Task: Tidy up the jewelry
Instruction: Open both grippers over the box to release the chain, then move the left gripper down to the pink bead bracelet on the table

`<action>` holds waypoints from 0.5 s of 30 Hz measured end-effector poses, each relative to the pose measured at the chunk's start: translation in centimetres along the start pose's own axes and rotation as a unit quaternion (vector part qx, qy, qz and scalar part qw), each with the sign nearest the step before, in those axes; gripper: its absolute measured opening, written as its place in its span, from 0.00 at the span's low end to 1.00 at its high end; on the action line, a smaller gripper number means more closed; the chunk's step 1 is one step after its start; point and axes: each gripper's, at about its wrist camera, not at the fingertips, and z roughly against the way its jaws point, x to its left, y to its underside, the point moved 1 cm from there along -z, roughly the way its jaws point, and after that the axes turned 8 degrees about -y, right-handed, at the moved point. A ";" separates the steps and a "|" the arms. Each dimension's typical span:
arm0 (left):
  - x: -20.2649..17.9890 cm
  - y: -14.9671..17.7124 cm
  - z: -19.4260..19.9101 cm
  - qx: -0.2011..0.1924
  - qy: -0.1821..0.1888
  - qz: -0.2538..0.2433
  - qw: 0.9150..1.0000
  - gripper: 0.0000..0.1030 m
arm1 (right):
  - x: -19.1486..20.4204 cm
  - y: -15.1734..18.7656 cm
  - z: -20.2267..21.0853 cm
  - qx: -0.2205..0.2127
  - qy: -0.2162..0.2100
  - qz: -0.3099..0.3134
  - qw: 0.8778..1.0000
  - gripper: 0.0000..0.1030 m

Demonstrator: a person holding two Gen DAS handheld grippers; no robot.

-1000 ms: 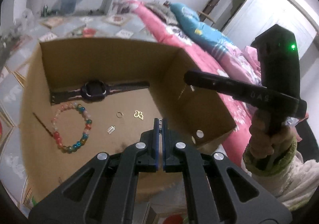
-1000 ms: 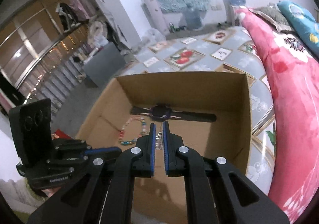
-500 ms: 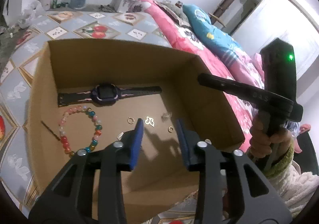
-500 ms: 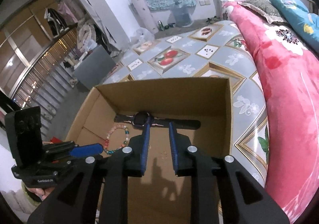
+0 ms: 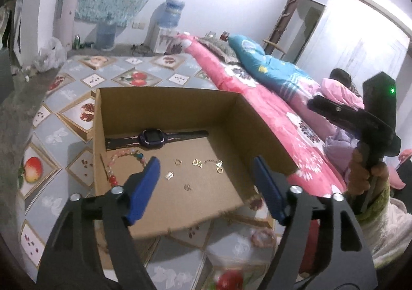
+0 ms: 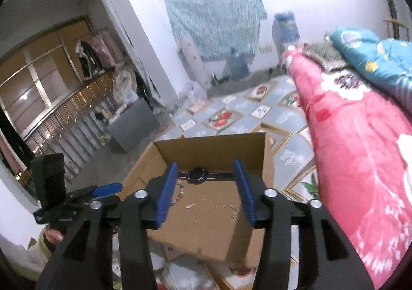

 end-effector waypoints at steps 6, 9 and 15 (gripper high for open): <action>-1.8 3.4 3.3 -0.009 0.011 -0.055 0.998 0.82 | 0.7 4.6 4.3 0.004 0.010 0.001 1.000 0.58; -3.7 5.3 3.3 0.007 0.016 -0.093 0.996 0.85 | -0.1 7.5 4.3 0.031 0.019 -0.032 0.999 0.61; -7.8 9.7 -2.8 0.082 -0.021 -0.158 0.984 0.86 | -3.6 13.7 0.6 0.139 0.117 -0.119 0.976 0.61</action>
